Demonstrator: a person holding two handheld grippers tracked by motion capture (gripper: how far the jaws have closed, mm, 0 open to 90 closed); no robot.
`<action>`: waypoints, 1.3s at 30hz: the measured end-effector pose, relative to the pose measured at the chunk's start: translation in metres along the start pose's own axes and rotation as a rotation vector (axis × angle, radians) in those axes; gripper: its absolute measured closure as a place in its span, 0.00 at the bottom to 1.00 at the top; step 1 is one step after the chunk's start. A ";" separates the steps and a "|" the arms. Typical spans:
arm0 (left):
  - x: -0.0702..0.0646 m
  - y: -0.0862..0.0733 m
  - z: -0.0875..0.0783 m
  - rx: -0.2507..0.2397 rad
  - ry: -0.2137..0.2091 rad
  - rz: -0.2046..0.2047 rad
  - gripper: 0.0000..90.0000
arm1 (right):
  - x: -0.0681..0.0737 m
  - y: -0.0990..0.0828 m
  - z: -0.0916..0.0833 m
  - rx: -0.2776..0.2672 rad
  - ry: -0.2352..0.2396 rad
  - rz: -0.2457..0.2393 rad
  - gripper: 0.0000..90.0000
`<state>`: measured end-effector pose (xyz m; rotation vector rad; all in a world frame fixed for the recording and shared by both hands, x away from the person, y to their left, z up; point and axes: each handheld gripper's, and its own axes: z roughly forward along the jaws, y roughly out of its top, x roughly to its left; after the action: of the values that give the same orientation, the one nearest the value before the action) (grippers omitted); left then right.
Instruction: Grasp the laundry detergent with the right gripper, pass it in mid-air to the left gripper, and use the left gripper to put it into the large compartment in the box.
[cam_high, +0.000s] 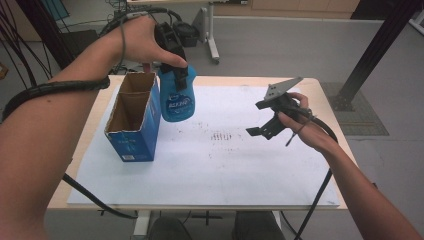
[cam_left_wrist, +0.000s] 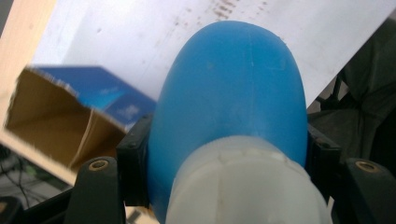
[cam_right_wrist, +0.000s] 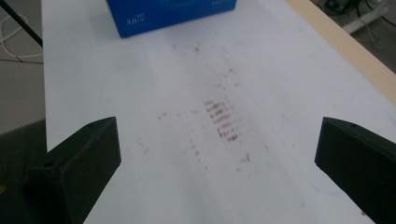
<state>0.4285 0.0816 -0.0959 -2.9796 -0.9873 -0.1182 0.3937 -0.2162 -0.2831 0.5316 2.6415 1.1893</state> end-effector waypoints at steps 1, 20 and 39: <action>0.003 -0.003 -0.005 -0.002 0.003 -0.036 0.40 | -0.001 -0.005 -0.005 0.009 -0.009 0.009 0.00; 0.058 -0.057 -0.079 -0.125 0.054 -0.649 0.40 | -0.007 -0.046 -0.061 0.103 -0.126 0.085 0.00; 0.103 -0.094 -0.060 -0.120 0.025 -1.025 0.40 | -0.004 -0.042 -0.064 0.126 -0.144 0.037 0.00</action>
<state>0.4505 0.2165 -0.0309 -2.2036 -2.4197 -0.2044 0.3665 -0.2870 -0.2729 0.6640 2.6044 0.9599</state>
